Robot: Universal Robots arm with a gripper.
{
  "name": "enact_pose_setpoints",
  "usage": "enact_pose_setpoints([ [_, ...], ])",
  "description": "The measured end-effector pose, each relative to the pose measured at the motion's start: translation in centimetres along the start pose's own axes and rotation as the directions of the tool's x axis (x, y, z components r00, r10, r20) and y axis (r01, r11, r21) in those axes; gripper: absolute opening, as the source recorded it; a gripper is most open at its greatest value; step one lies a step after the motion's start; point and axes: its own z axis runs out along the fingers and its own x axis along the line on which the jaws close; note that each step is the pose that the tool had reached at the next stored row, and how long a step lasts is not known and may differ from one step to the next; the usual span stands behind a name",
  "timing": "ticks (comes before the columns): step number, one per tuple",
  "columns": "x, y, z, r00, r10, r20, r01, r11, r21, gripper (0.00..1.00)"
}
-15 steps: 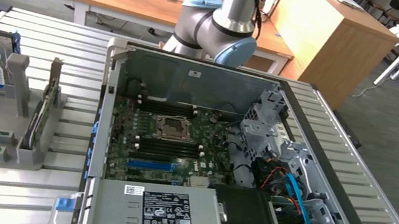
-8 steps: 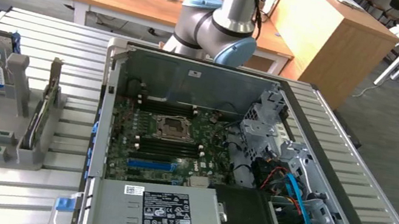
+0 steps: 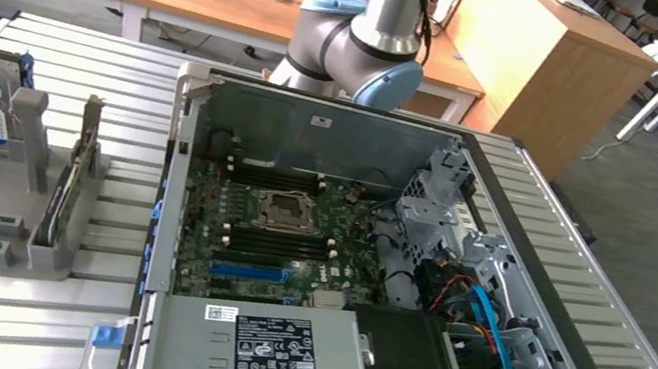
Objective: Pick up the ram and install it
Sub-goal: 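Pick up the ram and move it above insertion slot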
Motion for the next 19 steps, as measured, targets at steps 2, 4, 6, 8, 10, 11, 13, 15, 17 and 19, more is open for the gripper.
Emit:
enact_pose_setpoints([
  [2,0.0,0.0,0.0,1.0,0.0,0.0,0.0,1.0,0.0,0.23],
  [4,0.0,0.0,0.0,1.0,0.0,0.0,0.0,1.0,0.0,0.3],
  [6,0.0,0.0,0.0,1.0,0.0,0.0001,0.0,1.0,-0.0001,0.3],
  [8,0.0,0.01,0.0,1.0,0.0,0.0,0.0,1.0,0.0,0.3],
  [10,0.1,0.05,0.01,1.0,0.0,0.0001,0.0,1.0,0.0001,0.3],
  [11,0.3,0.07,0.0,1.0,0.0,0.0,0.0,1.0,0.0,0.3],
  [13,0.6,0.11,-0.01,1.0,0.0,0.0,0.0,1.0,0.0,0.3],
  [15,1.0,0.15,-0.01,1.0,0.0,0.0,0.0,1.0,0.0,0.3],
  [17,1.3,0.19,-0.02,1.0,0.0,0.0,0.0,1.0,-0.0001,0.3],
  [19,1.7,0.22,-0.02,1.0,0.0,0.0001,0.0,1.0,0.0,0.3],
])
